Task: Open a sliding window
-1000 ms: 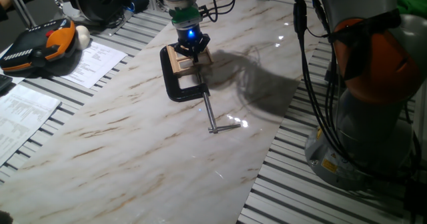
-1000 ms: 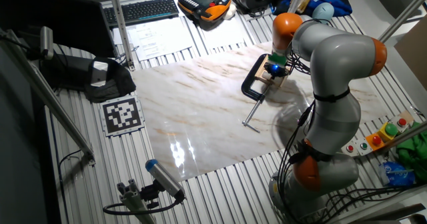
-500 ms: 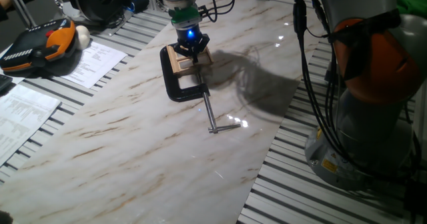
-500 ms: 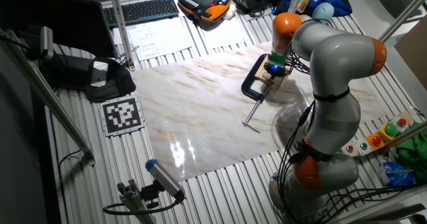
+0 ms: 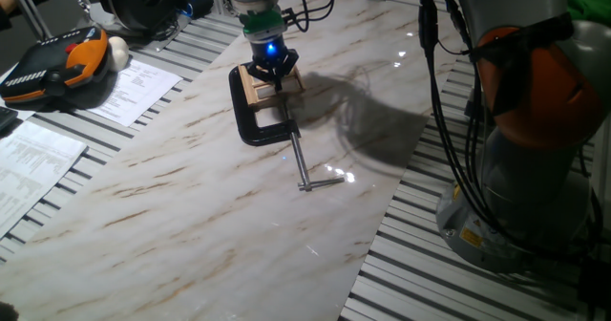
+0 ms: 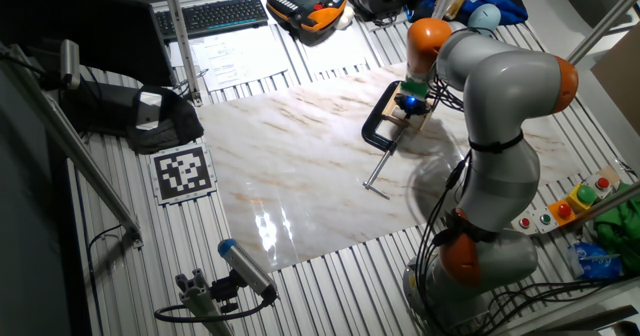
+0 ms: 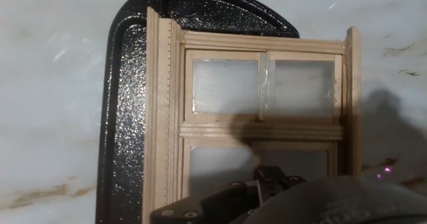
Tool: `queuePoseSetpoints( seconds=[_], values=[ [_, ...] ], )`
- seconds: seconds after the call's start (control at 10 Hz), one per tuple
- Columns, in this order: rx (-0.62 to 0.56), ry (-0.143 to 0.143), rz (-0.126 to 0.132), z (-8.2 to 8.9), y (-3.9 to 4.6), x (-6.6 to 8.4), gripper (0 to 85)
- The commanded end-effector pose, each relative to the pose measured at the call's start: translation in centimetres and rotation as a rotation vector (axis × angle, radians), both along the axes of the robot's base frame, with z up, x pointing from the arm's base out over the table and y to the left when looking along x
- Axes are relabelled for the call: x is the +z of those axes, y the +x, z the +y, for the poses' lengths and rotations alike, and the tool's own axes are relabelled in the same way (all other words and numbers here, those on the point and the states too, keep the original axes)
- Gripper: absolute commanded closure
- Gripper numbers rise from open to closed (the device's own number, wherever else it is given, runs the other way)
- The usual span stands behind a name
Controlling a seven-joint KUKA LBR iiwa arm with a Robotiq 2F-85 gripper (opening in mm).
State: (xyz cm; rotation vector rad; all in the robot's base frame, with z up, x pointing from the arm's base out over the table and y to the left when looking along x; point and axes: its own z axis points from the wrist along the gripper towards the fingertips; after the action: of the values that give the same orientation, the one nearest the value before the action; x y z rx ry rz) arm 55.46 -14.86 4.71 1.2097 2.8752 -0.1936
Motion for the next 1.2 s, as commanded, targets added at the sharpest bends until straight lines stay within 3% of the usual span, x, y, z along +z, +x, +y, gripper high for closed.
queuePoseSetpoints(
  seconds=[0.0, 1.1],
  values=[
    [0.000, -0.001, 0.000, 0.00, 0.00, 0.01, 85.0],
    [0.003, -0.013, 0.003, -0.21, -0.02, -0.11, 85.0]
  ],
)
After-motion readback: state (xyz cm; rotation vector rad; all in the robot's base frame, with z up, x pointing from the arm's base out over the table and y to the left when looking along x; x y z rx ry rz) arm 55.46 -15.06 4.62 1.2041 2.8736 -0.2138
